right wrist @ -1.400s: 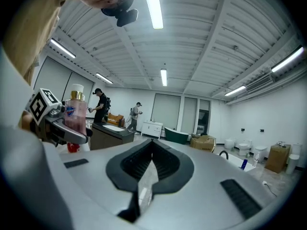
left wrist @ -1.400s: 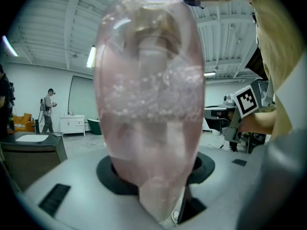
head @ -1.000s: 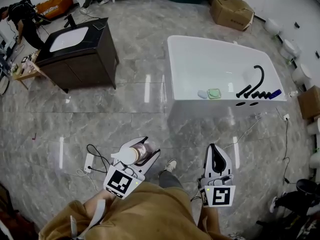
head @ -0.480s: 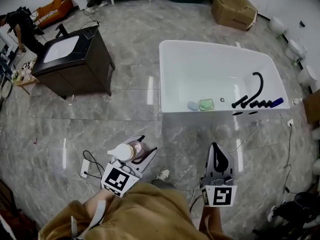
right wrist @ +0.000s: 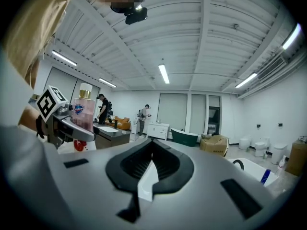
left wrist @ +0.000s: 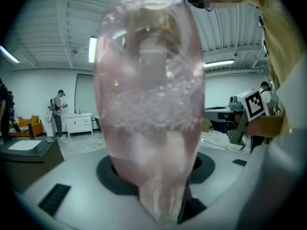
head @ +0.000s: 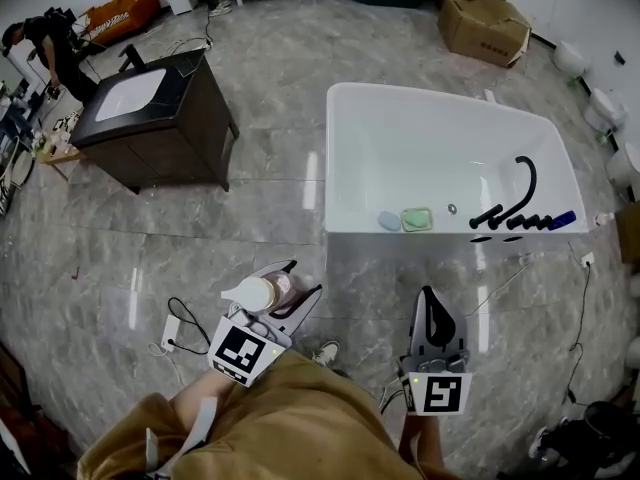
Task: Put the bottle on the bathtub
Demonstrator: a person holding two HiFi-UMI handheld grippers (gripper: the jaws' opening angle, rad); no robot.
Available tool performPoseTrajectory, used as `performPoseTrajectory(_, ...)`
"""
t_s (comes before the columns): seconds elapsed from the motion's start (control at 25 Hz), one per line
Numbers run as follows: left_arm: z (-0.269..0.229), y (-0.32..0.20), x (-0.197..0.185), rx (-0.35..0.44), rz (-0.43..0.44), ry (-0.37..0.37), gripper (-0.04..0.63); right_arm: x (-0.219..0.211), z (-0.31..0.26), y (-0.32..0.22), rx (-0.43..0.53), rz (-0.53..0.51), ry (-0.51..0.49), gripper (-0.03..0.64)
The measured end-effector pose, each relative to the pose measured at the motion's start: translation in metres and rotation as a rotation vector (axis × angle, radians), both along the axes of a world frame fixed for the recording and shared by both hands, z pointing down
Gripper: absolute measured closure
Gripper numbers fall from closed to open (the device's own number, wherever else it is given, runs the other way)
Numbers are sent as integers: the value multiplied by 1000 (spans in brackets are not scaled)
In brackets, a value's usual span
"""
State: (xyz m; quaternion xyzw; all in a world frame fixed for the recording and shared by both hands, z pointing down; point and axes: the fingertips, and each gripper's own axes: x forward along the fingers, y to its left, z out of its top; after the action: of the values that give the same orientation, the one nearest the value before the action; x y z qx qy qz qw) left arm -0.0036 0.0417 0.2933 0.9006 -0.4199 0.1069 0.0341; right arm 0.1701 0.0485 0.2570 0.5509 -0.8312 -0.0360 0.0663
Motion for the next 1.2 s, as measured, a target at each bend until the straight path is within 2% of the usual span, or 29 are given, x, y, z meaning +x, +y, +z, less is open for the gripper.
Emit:
performPoseTrajectory(0.48, 11, -57, -9, 4, 106, 10, 376, -15, -13, -40, 10, 101, 45, 611)
performPoseTrajectory(0.68, 21, -80, -19, -10, 132, 7, 376, -31, -1, -61, -42, 122, 59, 611)
performPoseTrajectory(0.92, 52, -114, -23, -48, 178, 11, 376, -47, -1, -86, -41, 157, 67, 611)
performPoseTrajectory(1.2, 95, -150, -11, -61, 226, -17, 376, -45, 23, -95, -90, 226, 88, 611)
